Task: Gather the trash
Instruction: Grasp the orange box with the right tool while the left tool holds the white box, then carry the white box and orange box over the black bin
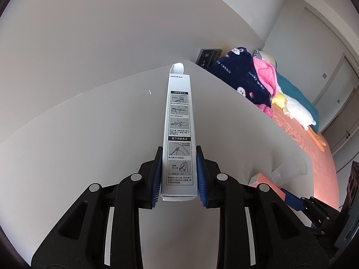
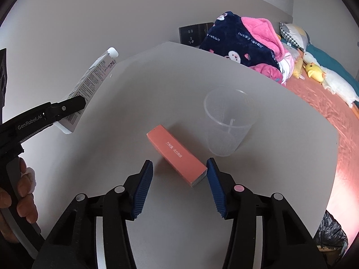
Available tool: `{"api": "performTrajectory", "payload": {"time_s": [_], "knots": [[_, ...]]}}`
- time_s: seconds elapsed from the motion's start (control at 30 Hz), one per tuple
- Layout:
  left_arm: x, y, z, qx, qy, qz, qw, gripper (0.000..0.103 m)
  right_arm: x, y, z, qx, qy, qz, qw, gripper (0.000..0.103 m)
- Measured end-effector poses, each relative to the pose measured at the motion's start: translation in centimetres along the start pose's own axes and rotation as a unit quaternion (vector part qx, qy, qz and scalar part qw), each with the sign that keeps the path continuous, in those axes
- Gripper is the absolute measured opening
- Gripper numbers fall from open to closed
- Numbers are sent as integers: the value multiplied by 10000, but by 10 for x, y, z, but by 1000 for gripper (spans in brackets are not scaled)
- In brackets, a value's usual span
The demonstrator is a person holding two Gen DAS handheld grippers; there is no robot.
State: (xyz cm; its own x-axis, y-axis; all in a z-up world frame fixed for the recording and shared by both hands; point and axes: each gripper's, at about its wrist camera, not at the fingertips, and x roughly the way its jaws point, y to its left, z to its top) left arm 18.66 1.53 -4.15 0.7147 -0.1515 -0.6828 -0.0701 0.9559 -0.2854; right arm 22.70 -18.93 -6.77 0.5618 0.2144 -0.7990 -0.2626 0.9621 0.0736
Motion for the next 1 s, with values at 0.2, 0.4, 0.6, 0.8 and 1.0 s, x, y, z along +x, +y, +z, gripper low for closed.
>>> {"api": "performTrajectory", "payload": {"time_s": [0.2, 0.4, 0.6, 0.8, 1.0], "knots": [[-1, -2, -1, 27, 14, 14, 10000, 27, -7, 4, -7, -20, -65, -10, 10000, 23], [-1, -4, 0, 52, 30, 22, 10000, 27, -19, -3, -16, 185, -106, 120, 9997, 23], [-11, -16, -3, 242, -12, 18, 9997, 27, -31, -10, -25, 307, -108, 198, 9993, 23], [-28, -28, -9, 450, -12, 56, 9990, 27, -50, -11, -29, 338, -200, 262, 9989, 23], [-45, -31, -17, 497, -13, 29, 9988, 27, -73, -7, -36, 319, -341, 306, 9984, 23]]}}
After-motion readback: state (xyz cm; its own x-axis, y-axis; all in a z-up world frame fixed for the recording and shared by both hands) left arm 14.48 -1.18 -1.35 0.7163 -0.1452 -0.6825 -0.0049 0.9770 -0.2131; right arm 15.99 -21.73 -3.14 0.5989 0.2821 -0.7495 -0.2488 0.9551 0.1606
